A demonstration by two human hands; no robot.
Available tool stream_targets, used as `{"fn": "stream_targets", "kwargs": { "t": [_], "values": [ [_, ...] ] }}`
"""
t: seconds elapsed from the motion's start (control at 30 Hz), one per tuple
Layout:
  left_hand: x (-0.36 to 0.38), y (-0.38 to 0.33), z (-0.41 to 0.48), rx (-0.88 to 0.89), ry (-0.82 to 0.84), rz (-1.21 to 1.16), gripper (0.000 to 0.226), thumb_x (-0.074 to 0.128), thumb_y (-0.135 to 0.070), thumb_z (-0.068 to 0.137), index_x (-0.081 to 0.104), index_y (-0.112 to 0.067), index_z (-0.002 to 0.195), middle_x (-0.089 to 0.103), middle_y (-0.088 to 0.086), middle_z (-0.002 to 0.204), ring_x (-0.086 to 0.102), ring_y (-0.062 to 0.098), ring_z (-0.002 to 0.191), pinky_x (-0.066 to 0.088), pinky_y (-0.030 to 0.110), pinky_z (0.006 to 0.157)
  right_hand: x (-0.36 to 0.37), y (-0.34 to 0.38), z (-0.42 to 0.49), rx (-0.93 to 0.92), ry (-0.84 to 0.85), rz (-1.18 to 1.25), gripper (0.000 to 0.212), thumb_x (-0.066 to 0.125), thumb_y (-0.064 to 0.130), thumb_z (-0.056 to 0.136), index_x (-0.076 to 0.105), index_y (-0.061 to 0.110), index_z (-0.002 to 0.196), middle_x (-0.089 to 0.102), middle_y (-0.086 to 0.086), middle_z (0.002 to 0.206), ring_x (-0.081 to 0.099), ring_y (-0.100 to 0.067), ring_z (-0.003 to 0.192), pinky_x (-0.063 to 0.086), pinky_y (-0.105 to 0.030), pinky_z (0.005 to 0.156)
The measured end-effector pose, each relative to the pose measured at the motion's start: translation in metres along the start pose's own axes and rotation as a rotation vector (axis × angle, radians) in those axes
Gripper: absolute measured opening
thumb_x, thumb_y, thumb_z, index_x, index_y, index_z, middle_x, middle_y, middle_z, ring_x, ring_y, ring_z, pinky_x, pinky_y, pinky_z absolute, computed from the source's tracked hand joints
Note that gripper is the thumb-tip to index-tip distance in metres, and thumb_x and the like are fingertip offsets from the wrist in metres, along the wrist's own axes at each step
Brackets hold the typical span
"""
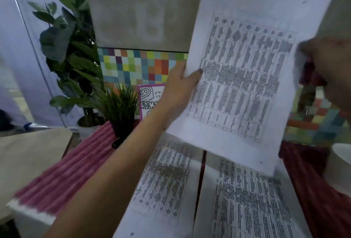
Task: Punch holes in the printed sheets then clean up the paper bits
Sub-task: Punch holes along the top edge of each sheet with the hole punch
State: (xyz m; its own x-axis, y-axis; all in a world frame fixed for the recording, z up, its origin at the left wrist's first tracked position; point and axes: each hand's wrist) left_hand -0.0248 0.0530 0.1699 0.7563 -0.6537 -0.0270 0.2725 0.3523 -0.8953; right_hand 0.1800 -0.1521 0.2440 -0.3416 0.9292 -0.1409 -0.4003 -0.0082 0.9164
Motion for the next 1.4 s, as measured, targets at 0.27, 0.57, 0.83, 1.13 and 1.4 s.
{"fn": "stream_targets", "kwargs": {
  "t": [0.27,0.57,0.83,1.13,1.4],
  "values": [
    [-0.099,0.020,-0.045,-0.428,-0.064,0.288,0.018,0.056,-0.004,0.096,0.053,-0.013,0.111,0.064,0.002,0.088,0.065,0.004,0.053,0.050,0.016,0.044,0.135,-0.048,-0.054,0.111,0.402,-0.513,0.019,0.058,0.012,0.088,0.058,0.003,0.071,0.057,-0.008,0.059,0.052,-0.018,0.047,0.039,-0.021,0.043],
    [-0.138,0.121,-0.102,-0.587,0.051,0.822,0.033,0.063,-0.016,0.087,0.056,-0.013,0.119,0.063,0.001,0.103,0.059,0.018,0.086,0.049,0.035,0.072,0.199,-0.126,-0.100,0.279,0.746,-0.817,0.037,0.043,0.008,0.094,0.030,0.015,0.061,0.033,-0.003,0.061,0.032,-0.015,0.048,0.028,-0.023,0.046],
    [-0.140,0.137,-0.114,-0.388,0.052,1.091,0.026,0.054,-0.017,0.094,0.068,-0.014,0.116,0.063,0.005,0.117,0.062,0.021,0.105,0.050,0.030,0.084,0.206,-0.149,-0.112,0.228,0.659,-0.916,0.010,0.050,0.019,0.088,0.052,0.012,0.081,0.056,-0.003,0.081,0.056,-0.023,0.076,0.039,-0.028,0.060],
    [-0.139,0.144,-0.113,-0.364,0.018,1.139,0.016,0.056,-0.007,0.088,0.069,-0.016,0.089,0.066,0.005,0.101,0.059,0.018,0.084,0.047,0.030,0.072,0.201,-0.137,-0.123,0.217,0.715,-0.898,0.029,0.049,0.025,0.093,0.044,0.013,0.067,0.051,-0.003,0.071,0.052,-0.019,0.064,0.041,-0.025,0.059],
    [-0.136,0.157,-0.112,-0.350,-0.053,1.095,0.018,0.051,-0.010,0.090,0.064,-0.002,0.081,0.067,0.013,0.075,0.059,0.023,0.061,0.039,0.032,0.051,0.203,-0.146,-0.120,0.297,0.805,-0.793,0.029,0.064,0.024,0.084,0.045,0.010,0.067,0.045,-0.002,0.068,0.044,-0.019,0.063,0.031,-0.027,0.056]
  ]
}}
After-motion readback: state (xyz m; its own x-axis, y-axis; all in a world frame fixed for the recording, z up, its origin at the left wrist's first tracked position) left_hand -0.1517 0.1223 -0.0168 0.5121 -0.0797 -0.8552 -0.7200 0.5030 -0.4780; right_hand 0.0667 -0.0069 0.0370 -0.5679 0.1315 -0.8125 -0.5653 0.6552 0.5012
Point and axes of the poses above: each hand's wrist, its own z-axis towards the middle knuckle, its own x-axis out of the palm, y = z × x
